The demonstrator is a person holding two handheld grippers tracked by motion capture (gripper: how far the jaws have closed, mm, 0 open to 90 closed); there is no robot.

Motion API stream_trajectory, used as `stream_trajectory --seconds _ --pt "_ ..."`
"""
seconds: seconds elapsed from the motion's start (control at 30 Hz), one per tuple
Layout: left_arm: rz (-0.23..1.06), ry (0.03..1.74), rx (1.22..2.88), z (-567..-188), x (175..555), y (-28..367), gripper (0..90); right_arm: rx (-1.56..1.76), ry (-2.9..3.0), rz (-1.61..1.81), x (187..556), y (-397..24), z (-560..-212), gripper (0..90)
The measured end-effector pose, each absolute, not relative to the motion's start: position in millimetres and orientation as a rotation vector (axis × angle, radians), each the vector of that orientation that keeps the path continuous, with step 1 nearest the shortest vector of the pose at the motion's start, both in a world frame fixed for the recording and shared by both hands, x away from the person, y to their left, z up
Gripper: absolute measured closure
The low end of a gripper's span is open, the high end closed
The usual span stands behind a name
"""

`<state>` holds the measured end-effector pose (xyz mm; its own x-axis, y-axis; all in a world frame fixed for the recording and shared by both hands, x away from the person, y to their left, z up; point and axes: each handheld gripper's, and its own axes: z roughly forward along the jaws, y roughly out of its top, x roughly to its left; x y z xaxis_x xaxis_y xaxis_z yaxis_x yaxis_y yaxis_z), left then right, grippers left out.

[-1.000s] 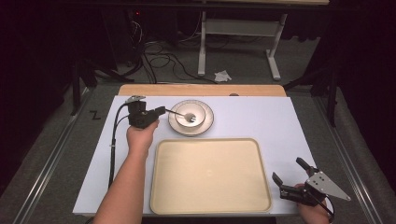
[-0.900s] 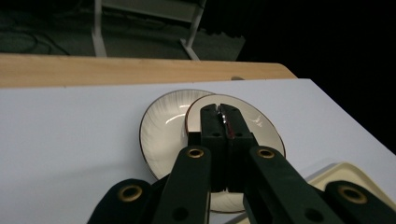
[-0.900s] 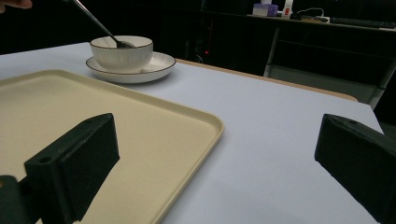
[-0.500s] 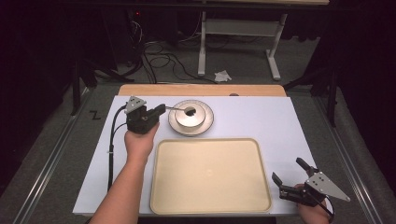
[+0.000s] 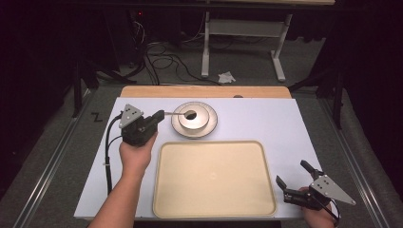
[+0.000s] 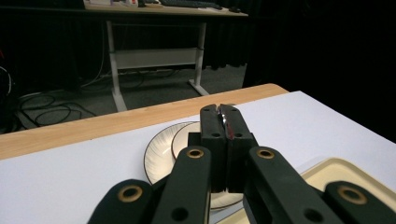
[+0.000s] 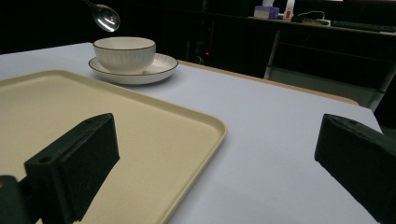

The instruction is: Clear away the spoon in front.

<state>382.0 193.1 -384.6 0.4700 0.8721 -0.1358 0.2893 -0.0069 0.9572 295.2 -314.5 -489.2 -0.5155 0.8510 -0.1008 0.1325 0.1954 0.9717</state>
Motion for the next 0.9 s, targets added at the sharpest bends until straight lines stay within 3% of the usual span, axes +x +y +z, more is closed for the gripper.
stream_trajectory --seconds 0.9 --pt "0.594 0.876 1.576 -409 306 188 89.8 0.918 1.817 1.350 296 -314 -492 0.4"
